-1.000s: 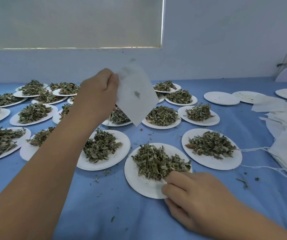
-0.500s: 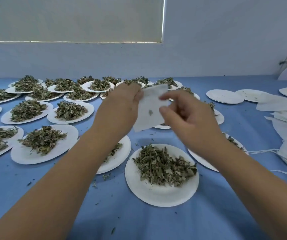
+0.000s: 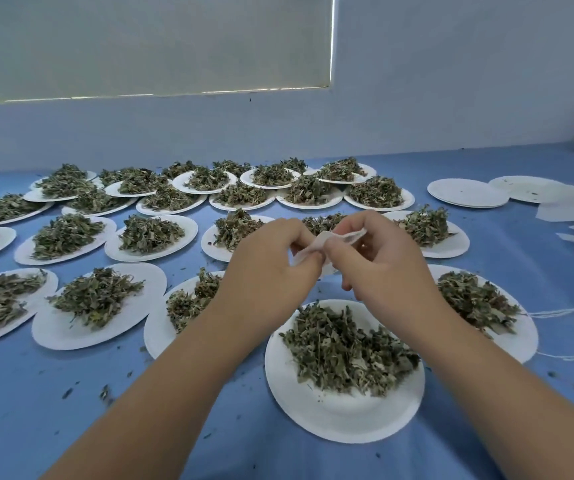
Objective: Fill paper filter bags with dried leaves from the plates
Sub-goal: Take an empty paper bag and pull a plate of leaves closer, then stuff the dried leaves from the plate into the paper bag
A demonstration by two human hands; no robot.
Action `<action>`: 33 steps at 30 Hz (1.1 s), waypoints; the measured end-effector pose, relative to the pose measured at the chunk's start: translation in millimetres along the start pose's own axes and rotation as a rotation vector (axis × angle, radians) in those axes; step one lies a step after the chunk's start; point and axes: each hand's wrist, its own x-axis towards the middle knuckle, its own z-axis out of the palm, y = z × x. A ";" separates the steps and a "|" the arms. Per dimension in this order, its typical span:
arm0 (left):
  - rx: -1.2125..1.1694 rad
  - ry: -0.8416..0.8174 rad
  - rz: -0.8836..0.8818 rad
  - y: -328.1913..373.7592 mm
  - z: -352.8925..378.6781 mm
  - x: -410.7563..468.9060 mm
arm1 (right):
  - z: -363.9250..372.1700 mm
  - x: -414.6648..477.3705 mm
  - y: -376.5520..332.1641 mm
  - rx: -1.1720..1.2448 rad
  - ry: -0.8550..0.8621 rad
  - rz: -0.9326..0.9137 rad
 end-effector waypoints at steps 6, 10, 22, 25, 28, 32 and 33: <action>-0.221 -0.073 -0.208 -0.5 2.7 -0.1 | -0.6 -0.8 6.7 -0.037 -0.039 0.058; -0.453 -0.068 -0.388 0.4 2.9 2.3 | -1.5 0.3 6.9 -0.073 -0.096 0.045; 0.179 0.129 -0.001 0.0 5.5 -5.7 | -7.9 2.3 0.7 -0.081 -0.053 0.048; 0.245 0.124 0.034 -1.9 1.4 -5.7 | -8.3 1.9 0.7 -0.139 -0.101 0.048; 0.276 0.058 0.065 -3.5 0.7 -6.4 | -9.2 1.3 1.7 -0.189 -0.133 0.052; 0.061 -0.058 0.080 -9.8 -5.1 -3.8 | -14.5 2.6 3.4 -0.158 -0.141 0.095; 0.019 -0.056 0.081 -11.1 -6.4 -3.7 | -15.4 2.8 3.1 -0.123 -0.126 0.102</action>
